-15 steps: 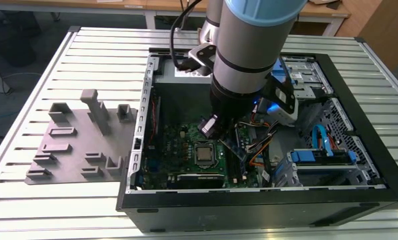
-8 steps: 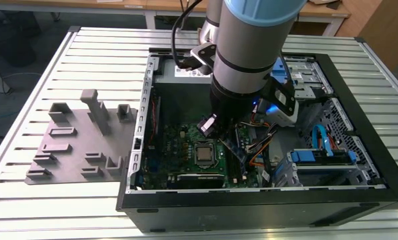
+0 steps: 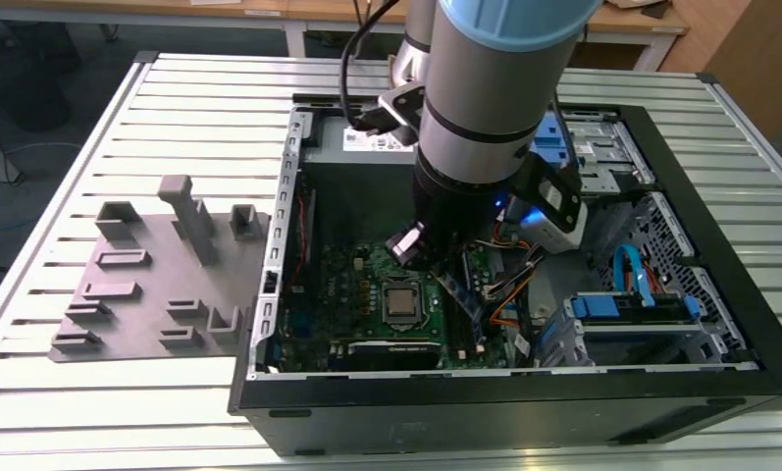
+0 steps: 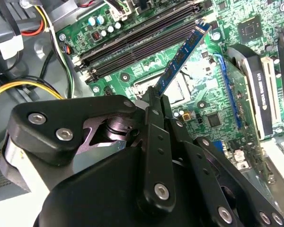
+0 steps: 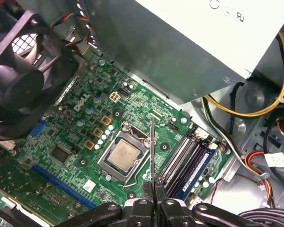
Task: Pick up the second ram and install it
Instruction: 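Insert the second ram into the second slot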
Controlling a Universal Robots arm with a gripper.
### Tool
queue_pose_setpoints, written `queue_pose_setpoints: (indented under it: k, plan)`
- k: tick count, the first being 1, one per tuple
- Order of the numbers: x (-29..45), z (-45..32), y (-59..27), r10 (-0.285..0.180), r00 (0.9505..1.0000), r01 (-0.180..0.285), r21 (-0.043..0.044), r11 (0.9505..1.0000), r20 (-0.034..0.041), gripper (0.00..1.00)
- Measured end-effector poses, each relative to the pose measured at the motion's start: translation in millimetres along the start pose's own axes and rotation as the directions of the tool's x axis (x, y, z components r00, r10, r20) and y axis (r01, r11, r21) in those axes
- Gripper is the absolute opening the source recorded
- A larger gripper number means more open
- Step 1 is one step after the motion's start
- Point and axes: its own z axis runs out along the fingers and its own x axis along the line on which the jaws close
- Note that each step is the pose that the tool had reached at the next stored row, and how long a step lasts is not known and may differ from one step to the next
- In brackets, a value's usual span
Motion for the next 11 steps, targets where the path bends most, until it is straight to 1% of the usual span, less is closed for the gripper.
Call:
queue_pose_setpoints:
  k: [4,11]
  plan:
    - [0.0,0.0,0.0,0.028,0.9996,-0.028,0.0018,0.9996,0.0019,0.11]
    - [0.0,0.0,0.0,0.078,0.997,-0.078,0.0048,0.997,0.0054,0.11]
